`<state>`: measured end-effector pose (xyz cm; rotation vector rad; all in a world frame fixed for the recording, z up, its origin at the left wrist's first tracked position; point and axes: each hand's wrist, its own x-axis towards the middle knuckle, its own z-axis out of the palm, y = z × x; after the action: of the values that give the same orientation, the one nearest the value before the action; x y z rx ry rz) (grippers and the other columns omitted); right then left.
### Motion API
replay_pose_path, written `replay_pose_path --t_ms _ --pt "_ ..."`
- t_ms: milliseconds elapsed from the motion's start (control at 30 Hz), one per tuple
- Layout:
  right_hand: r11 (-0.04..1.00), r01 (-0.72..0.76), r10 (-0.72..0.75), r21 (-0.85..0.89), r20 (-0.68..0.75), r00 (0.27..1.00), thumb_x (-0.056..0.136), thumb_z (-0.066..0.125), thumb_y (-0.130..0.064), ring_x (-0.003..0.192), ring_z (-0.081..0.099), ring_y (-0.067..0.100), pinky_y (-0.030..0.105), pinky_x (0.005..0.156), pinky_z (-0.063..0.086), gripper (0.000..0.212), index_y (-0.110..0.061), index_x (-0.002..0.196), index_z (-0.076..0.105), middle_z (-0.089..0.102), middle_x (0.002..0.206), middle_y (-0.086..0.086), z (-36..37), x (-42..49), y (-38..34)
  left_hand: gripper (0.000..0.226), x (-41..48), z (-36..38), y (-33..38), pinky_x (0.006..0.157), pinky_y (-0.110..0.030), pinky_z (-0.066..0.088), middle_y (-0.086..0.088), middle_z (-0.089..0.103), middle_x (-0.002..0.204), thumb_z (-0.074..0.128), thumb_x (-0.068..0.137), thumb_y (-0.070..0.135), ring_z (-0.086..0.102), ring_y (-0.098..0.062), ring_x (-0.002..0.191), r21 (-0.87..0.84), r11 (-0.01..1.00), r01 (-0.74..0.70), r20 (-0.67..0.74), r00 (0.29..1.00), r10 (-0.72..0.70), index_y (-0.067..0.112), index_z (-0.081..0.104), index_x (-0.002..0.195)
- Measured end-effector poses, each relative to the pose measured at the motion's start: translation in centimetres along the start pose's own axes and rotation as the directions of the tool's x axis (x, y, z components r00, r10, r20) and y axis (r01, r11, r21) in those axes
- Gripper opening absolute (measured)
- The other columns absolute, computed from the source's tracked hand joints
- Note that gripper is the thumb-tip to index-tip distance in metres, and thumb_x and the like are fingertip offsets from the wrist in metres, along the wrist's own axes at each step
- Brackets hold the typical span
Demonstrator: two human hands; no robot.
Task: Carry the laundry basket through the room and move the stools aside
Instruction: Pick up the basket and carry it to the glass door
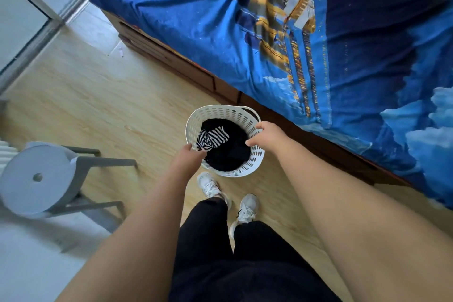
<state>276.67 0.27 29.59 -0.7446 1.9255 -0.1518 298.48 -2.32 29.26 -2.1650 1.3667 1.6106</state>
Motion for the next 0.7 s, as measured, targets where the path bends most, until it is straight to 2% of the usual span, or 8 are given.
replay_pose_path --t_ms 167,300,433,533,600,700 --pt "0.999 0.039 -0.038 -0.036 0.032 0.999 0.079 0.076 -0.017 0.129 0.049 0.026 0.040 0.106 0.043 0.067 -0.018 0.140 0.049 0.046 0.146 0.006 0.2 1.8 -2.5 0.069 1.8 -0.4 0.6 0.108 -0.041 0.035 -0.012 0.040 0.152 0.057 0.089 0.031 0.040 -0.032 0.137 -0.005 1.000 0.024 0.001 1.000 -0.024 0.013 0.031 0.150" --pt "0.995 0.063 -0.060 -0.074 0.044 0.997 0.080 0.074 -0.015 0.128 0.050 0.025 0.036 0.104 0.044 0.066 -0.018 0.141 0.049 0.046 0.147 0.005 -0.1 3.1 -4.5 0.069 3.5 -2.1 1.6 0.106 -0.038 0.036 -0.012 0.041 0.152 0.056 0.089 0.030 0.042 -0.030 0.136 -0.020 0.999 0.033 -0.013 0.999 -0.034 0.013 0.030 0.150" --pt "0.991 0.057 -0.056 -0.121 0.013 0.998 0.080 0.073 -0.014 0.124 0.052 0.025 0.036 0.098 0.047 0.063 -0.022 0.138 0.051 0.045 0.145 0.006 -0.8 4.2 -5.6 0.065 4.9 -3.4 2.4 0.099 -0.035 0.040 -0.012 0.053 0.140 0.056 0.088 0.029 0.052 -0.028 0.125 -0.017 0.999 0.040 -0.013 0.999 -0.040 0.014 0.036 0.148" --pt "0.986 0.059 -0.054 -0.158 0.036 0.998 0.080 0.073 -0.014 0.127 0.050 0.024 0.031 0.090 0.043 0.065 -0.023 0.140 0.049 0.045 0.146 0.006 -1.6 4.9 -6.2 0.064 5.4 -3.7 3.2 0.104 -0.036 0.039 -0.011 0.050 0.144 0.056 0.088 0.029 0.049 -0.028 0.130 -0.002 0.999 0.044 -0.023 0.999 -0.044 0.013 0.037 0.147" --pt "0.979 0.053 -0.043 -0.198 0.056 0.998 0.080 0.073 -0.015 0.128 0.049 0.025 0.032 0.092 0.043 0.069 -0.023 0.143 0.045 0.044 0.147 0.006 -2.1 5.6 -6.6 0.063 5.6 -3.4 3.7 0.108 -0.038 0.039 -0.010 0.048 0.147 0.056 0.089 0.030 0.047 -0.029 0.133 -0.023 0.998 0.058 -0.030 0.998 -0.059 0.014 0.037 0.147" --pt "0.970 0.049 -0.026 -0.239 0.100 0.995 0.079 0.072 -0.015 0.119 0.056 0.027 0.036 0.093 0.049 0.071 -0.023 0.143 0.042 0.048 0.143 0.007 -2.6 7.4 -7.3 0.063 6.2 -2.6 4.0 0.107 -0.039 0.040 -0.011 0.047 0.147 0.056 0.088 0.029 0.047 -0.030 0.132 -0.055 0.994 0.091 -0.037 0.995 -0.093 0.012 0.038 0.146"
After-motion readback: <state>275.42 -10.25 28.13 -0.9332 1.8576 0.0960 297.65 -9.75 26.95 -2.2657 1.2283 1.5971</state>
